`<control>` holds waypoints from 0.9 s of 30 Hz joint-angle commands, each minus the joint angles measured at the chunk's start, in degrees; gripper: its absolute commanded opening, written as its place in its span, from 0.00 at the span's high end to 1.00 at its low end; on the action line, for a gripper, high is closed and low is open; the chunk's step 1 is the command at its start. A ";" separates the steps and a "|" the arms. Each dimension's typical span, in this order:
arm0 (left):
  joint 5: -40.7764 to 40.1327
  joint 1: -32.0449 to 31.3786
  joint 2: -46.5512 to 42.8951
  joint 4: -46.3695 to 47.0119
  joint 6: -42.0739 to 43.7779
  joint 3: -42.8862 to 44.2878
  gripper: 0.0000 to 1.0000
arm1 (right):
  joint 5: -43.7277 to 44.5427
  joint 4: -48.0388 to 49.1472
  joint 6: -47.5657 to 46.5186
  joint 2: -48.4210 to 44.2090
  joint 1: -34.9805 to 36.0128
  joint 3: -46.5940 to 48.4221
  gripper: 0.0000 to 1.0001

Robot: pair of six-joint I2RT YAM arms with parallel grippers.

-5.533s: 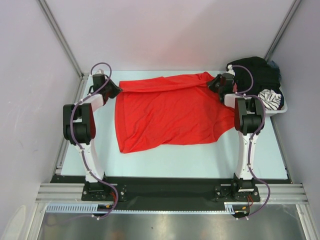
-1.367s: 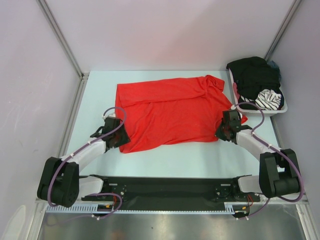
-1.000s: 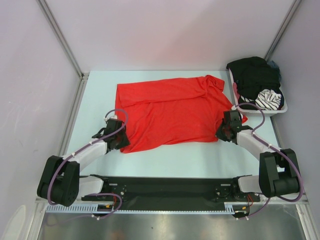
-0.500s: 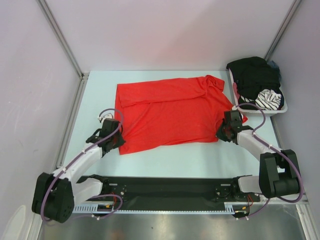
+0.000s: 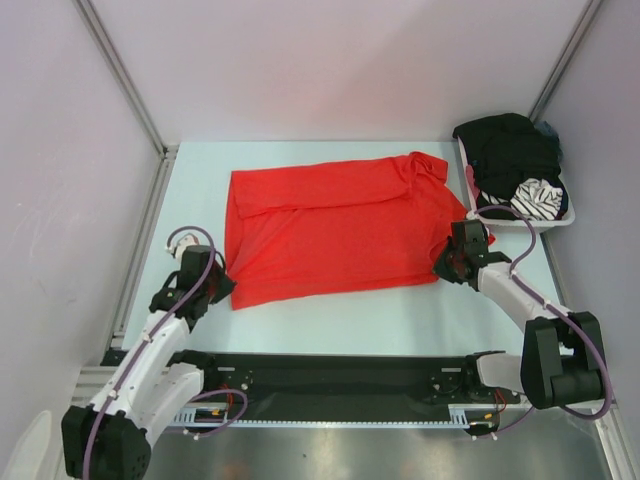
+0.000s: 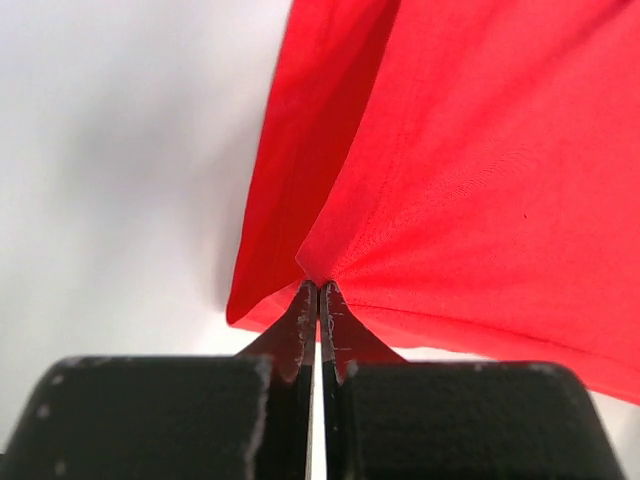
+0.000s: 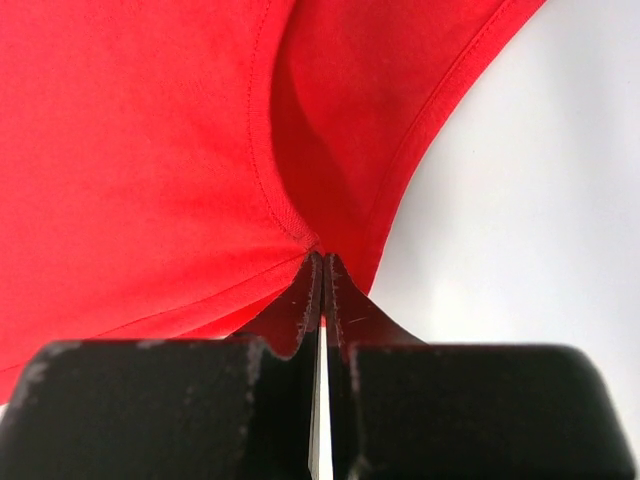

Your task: Fold and stack the tank tops

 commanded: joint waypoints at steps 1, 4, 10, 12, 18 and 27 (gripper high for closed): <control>2.50 2.93 -2.55 -2.07 -4.85 -3.56 1.00 | 0.37 -1.50 0.29 -1.61 -0.27 0.91 1.00; 3.12 3.38 -4.57 -2.07 -6.52 -6.11 1.00 | 0.73 -1.93 0.99 -2.92 -0.27 -0.67 1.00; 5.66 3.29 -6.95 -1.19 -8.20 -9.19 1.00 | 0.81 -2.73 1.35 -7.14 0.43 -3.39 1.00; 6.10 3.29 -7.12 -1.01 -8.46 -10.15 1.00 | 1.25 -2.73 1.44 -7.67 1.13 -4.01 1.00; 5.67 2.94 -6.42 -2.15 -9.07 -9.81 1.00 | 2.04 -3.69 1.35 -6.70 1.75 -3.57 1.00; 4.52 0.39 -10.28 -5.58 -14.43 -12.96 1.00 | 2.75 -4.84 3.45 -8.73 1.75 -7.17 1.00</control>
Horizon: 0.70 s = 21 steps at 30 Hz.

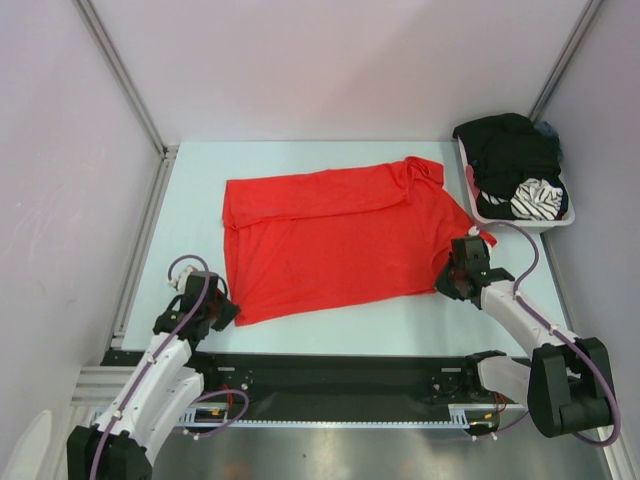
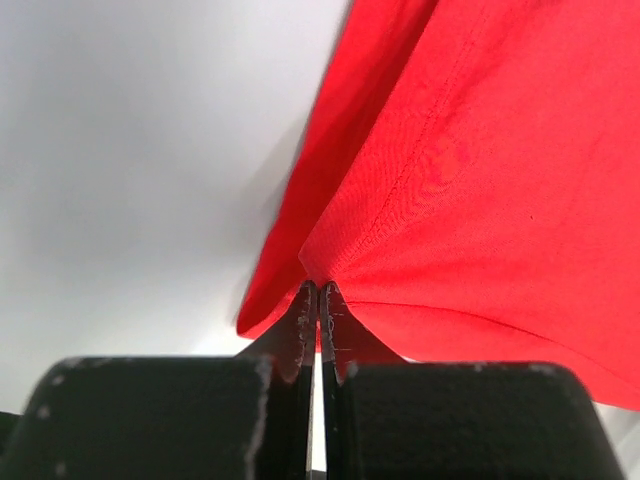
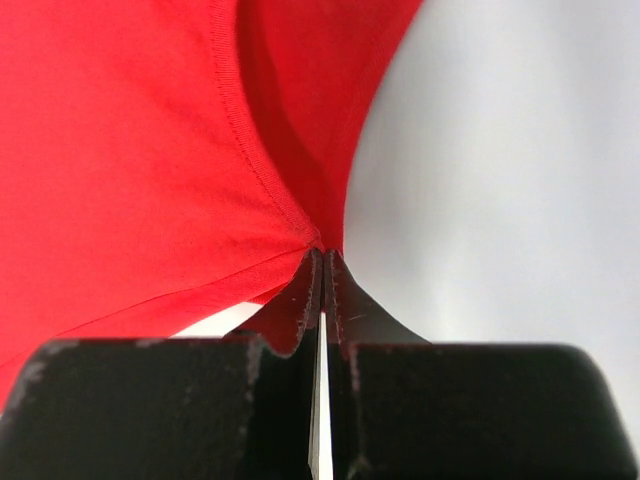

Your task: Fold and stack the tank tops

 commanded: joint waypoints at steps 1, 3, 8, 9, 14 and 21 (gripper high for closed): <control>-0.53 -0.40 -3.33 -2.22 -3.57 -2.24 1.00 | 1.91 -1.45 2.84 -0.99 0.24 -1.73 1.00; -0.52 -0.49 -5.70 -2.74 -4.01 -2.50 1.00 | 2.27 -1.01 3.73 -1.16 0.24 -2.69 1.00; -1.84 -2.51 -9.14 -5.55 -6.21 -2.24 1.00 | 3.76 -1.80 5.66 -3.18 -0.02 -3.93 1.00; -1.84 -2.68 -9.93 -5.82 -6.39 -2.24 1.00 | 3.76 -1.89 5.84 -3.71 -0.02 -4.28 1.00; -2.72 -2.95 -15.11 -7.49 -6.91 -0.66 1.00 | 4.81 -2.76 7.16 -8.45 -0.73 -4.55 1.00; -2.64 -4.09 -17.56 -13.63 -12.70 -1.01 1.00 | 6.49 -6.81 9.18 -12.85 -1.52 -5.69 1.00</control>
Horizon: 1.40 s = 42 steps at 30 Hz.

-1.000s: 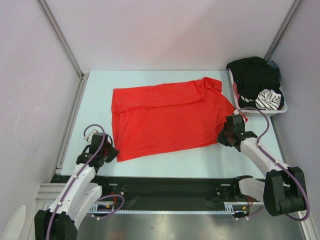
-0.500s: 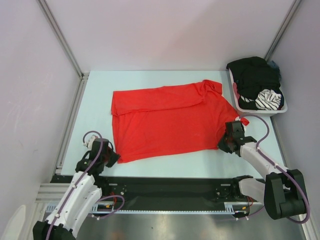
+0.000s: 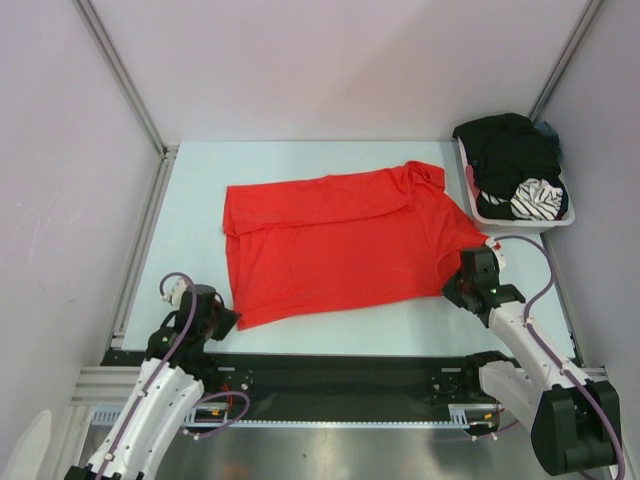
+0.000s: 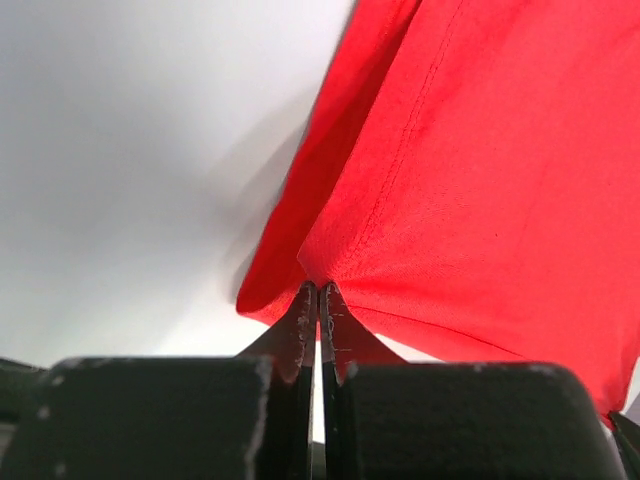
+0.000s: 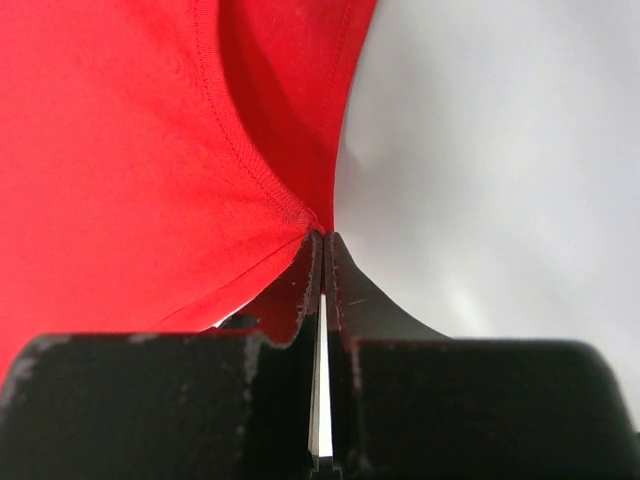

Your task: Fold and stack the tank tops

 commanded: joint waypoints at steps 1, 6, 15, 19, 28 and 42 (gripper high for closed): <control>-1.28 -0.77 -3.63 -5.14 -4.93 1.35 1.00 | 2.93 -4.03 2.16 -2.56 -0.60 -1.21 1.00; -1.98 -0.94 -13.02 -7.25 -7.48 0.56 1.00 | 2.22 -4.30 4.89 -5.81 -0.60 -4.71 1.00; -3.03 -1.12 -9.46 -4.97 -5.91 0.82 1.00 | 3.27 -2.19 3.14 -4.42 -0.69 -2.71 1.00; -5.84 -1.21 -1.29 -3.39 -2.92 5.12 1.00 | 4.95 -1.58 0.24 0.59 -0.69 2.12 1.00; -9.36 -0.77 11.11 3.73 1.65 12.25 0.95 | 3.02 3.78 -5.03 13.67 -0.78 14.86 1.00; -6.81 8.55 39.67 18.15 9.65 23.14 1.00 | 2.22 5.54 -6.27 38.20 -0.95 37.01 1.00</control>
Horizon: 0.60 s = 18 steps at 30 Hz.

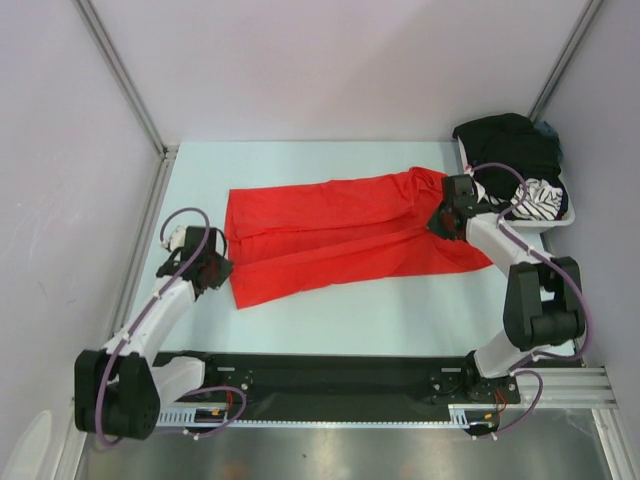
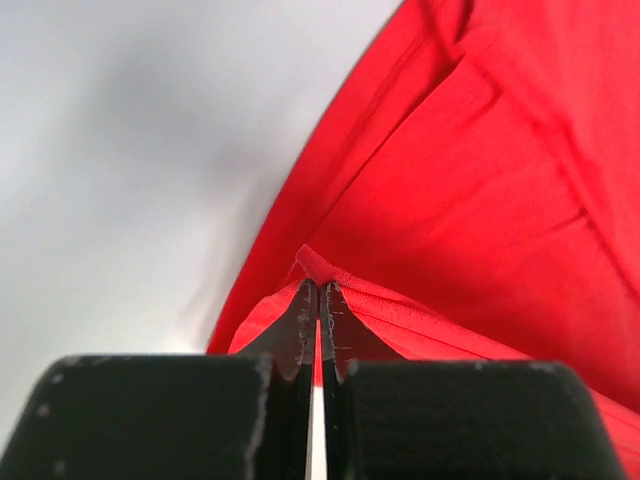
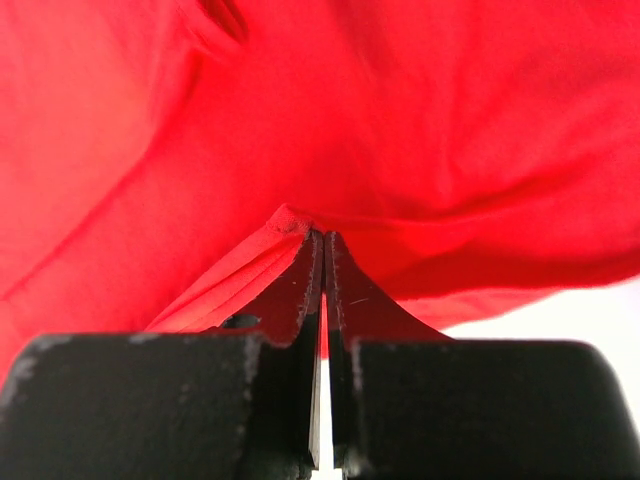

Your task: Fold and stack the tank tops

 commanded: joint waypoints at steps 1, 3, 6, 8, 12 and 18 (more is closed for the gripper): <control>-2.46 1.18 4.40 4.90 3.71 6.51 1.00 | 1.85 1.48 -0.50 4.18 -0.67 5.81 1.00; -2.82 1.18 8.36 5.61 4.32 8.27 1.00 | 2.03 1.21 -0.67 7.95 -0.75 9.32 1.00; -2.56 1.36 13.37 6.39 4.68 11.35 1.00 | 1.86 0.25 -0.76 12.61 -0.93 14.32 1.00; -2.47 1.36 16.52 6.92 4.76 13.20 1.00 | 1.85 -0.10 -0.85 14.64 -1.02 16.79 1.00; -2.64 2.24 21.02 7.28 5.38 16.80 1.00 | 3.08 -1.51 -1.03 18.25 -1.19 22.59 1.00; -3.78 3.64 26.38 6.05 6.70 23.39 1.00 | 2.21 -1.78 -1.11 22.56 -1.46 26.73 1.00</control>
